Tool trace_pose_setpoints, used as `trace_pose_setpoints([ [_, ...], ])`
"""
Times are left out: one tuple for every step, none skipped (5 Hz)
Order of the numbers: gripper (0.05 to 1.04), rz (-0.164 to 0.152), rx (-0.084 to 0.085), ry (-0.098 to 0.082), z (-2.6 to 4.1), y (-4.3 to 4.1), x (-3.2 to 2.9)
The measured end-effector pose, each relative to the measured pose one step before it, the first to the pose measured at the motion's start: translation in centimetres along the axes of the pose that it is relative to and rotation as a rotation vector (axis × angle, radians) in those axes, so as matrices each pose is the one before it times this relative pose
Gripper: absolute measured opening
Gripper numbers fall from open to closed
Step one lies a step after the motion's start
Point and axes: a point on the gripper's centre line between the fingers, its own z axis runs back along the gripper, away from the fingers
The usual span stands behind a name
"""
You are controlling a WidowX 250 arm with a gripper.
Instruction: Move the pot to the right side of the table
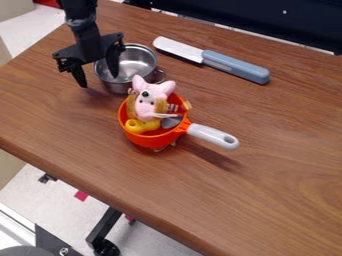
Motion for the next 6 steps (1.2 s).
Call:
trace_pose_setpoints([
  [0.409, 0.0163, 0.0101, -0.0473, -0.380, 0.199, -0.493],
  [0.182, 0.0142, -0.0200, 0.0063, 0.015, -0.196, -0.223],
  [0.076, 0.0321, 0.0176, -0.0005, 0.556, 0.585, -0.576],
  [0.058, 0.0459, 0.0316, 0.0111, 0.745, 0.455, -0.856],
  [0.056, 0.0513, 0.0198, -0.0476, 0.787, 0.548, -0.288],
  [0.056, 0.0262, 0.0253, -0.0651, 0.468, 0.381, 0.739],
])
